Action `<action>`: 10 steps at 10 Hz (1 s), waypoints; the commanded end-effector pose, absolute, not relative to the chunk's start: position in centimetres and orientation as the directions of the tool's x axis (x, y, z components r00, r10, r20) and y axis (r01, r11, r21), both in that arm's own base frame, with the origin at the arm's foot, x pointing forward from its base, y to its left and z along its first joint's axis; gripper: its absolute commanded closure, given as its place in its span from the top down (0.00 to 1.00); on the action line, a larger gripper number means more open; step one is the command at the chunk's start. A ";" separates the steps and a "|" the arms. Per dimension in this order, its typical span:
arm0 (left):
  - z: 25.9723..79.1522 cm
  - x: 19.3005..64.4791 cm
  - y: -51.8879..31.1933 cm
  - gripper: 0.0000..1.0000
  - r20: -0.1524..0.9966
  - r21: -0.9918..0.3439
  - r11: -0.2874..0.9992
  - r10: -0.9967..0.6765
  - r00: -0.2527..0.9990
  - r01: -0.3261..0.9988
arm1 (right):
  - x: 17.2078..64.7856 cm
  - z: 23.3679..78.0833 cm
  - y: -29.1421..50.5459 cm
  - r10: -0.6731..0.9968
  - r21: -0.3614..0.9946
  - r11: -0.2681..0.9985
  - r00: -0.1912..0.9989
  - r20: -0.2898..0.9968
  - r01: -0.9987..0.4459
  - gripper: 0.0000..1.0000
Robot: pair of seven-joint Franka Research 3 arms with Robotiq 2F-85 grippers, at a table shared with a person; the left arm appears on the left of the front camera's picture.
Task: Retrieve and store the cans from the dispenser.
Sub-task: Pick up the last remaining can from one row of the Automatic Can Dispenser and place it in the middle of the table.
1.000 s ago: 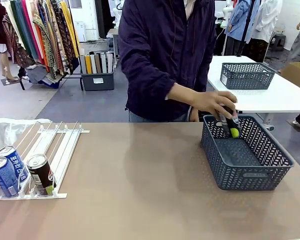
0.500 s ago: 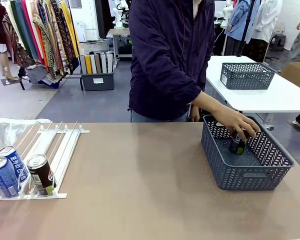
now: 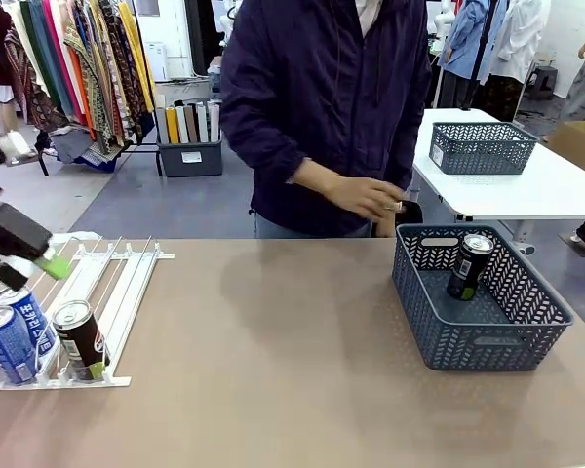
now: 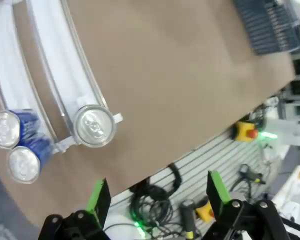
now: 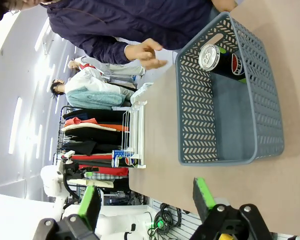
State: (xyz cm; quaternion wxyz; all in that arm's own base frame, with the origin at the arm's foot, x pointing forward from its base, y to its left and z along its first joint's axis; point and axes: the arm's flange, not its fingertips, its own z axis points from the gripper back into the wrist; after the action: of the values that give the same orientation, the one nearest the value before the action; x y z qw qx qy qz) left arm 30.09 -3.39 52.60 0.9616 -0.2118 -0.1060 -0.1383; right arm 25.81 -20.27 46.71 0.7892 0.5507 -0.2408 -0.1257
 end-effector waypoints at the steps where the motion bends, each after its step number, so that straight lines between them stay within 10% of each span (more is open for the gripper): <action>1: 50.0 30.7 -4.1 1.00 0.195 -0.194 0.954 -0.193 0.962 0.231 | 25.8 46.9 -20.5 -0.459 0.929 0.358 0.850 0.258 -0.089 1.00; 10: 39.5 32.1 -5.2 1.00 0.201 -0.145 0.973 -0.150 0.968 0.180 | 25.8 46.9 -20.5 -0.459 0.929 0.358 0.850 0.258 -0.089 1.00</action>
State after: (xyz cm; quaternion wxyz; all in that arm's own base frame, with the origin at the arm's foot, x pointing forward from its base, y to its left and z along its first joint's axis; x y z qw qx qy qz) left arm 37.02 -4.80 43.78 0.9857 -0.1073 -0.0890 -0.0946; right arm 25.81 -20.27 46.71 0.7893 0.5507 -0.2408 -0.1257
